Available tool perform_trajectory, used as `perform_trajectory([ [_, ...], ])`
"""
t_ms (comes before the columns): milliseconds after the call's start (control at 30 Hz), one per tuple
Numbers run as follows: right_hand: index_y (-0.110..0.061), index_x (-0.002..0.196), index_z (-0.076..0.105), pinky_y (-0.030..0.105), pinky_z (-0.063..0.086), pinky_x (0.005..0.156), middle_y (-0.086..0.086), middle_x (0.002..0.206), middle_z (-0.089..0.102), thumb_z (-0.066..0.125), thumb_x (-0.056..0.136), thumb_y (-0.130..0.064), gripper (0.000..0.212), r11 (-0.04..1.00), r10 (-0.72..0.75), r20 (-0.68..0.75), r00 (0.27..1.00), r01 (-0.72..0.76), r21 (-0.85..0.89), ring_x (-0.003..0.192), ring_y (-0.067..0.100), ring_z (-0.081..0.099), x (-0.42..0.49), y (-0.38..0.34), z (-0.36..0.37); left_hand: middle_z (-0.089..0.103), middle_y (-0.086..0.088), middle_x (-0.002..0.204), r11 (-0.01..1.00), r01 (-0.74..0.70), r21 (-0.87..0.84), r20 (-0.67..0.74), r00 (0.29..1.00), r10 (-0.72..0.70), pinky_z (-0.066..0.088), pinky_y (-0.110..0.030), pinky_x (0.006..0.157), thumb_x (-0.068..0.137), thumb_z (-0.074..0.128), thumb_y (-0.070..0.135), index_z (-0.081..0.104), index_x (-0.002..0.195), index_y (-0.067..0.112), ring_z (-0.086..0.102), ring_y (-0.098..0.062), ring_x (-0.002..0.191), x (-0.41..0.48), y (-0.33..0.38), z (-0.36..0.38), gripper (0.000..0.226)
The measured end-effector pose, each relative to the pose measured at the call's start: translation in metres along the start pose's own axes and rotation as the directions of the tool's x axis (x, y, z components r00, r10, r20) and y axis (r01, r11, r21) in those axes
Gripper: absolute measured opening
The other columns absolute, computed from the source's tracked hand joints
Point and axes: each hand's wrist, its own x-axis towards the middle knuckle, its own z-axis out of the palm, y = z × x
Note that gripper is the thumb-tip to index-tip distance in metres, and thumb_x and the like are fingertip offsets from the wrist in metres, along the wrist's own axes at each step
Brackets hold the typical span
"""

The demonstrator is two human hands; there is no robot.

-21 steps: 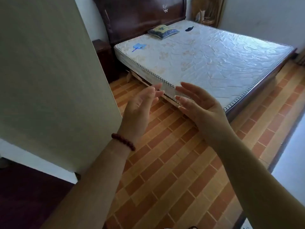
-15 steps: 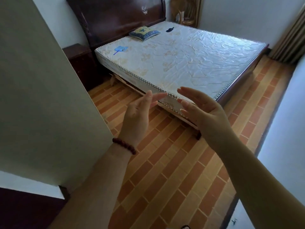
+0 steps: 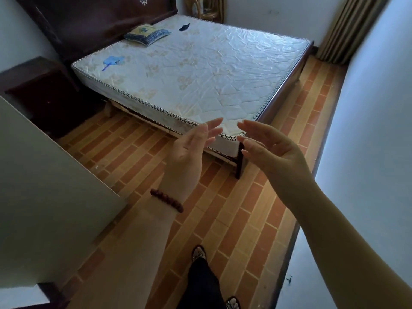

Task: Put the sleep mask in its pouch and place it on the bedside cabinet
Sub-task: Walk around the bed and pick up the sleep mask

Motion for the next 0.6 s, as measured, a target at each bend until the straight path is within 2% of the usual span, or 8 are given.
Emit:
perform_trajectory([
  [133, -0.011, 0.125, 0.058, 0.018, 0.053, 0.080, 0.003, 0.125, 0.065, 0.065, 0.078, -0.022, 0.049, 0.999, 0.009, -0.067, 0.998, -0.013, -0.051, 0.110, 0.012, 0.065, 0.025, 0.006, -0.028, 0.066, 0.009, 0.111, 1.000, 0.023, -0.011, 0.065, 0.998, -0.022, 0.038, 0.005, 0.071, 0.099, 0.029, 0.028, 0.060, 0.121, 0.018, 0.060, 0.013, 0.096, 0.037, -0.006, 0.023, 0.039],
  [267, -0.015, 0.125, 0.059, 0.015, 0.053, 0.078, -0.003, 0.125, 0.065, 0.064, 0.082, -0.022, 0.043, 0.994, 0.013, -0.119, 0.993, -0.026, -0.105, 0.109, 0.008, 0.064, 0.063, 0.009, -0.058, 0.066, 0.008, 0.110, 1.000, 0.020, -0.017, 0.117, 0.993, -0.018, 0.039, 0.004, 0.070, 0.099, 0.029, 0.029, 0.060, 0.118, 0.019, 0.060, 0.012, 0.095, 0.088, -0.010, 0.047, 0.037],
  [433, -0.013, 0.123, 0.060, 0.020, 0.053, 0.083, -0.002, 0.124, 0.066, 0.064, 0.085, -0.015, 0.039, 0.993, -0.007, -0.218, 0.976, -0.019, -0.115, 0.108, 0.010, 0.065, 0.135, 0.007, -0.091, 0.068, 0.001, 0.112, 0.999, 0.026, -0.045, 0.144, 0.989, -0.020, 0.042, 0.000, 0.071, 0.099, 0.033, 0.028, 0.063, 0.113, 0.015, 0.063, 0.000, 0.099, 0.173, -0.016, 0.072, 0.036],
  [600, -0.011, 0.122, 0.060, 0.021, 0.054, 0.083, 0.002, 0.123, 0.066, 0.064, 0.080, -0.018, 0.043, 0.996, -0.026, -0.257, 0.966, 0.002, -0.093, 0.107, 0.013, 0.067, 0.204, -0.004, -0.114, 0.068, 0.004, 0.108, 0.998, 0.028, -0.061, 0.202, 0.979, -0.015, 0.042, -0.001, 0.071, 0.099, 0.033, 0.027, 0.064, 0.109, 0.017, 0.063, 0.004, 0.096, 0.253, -0.014, 0.088, 0.035],
])
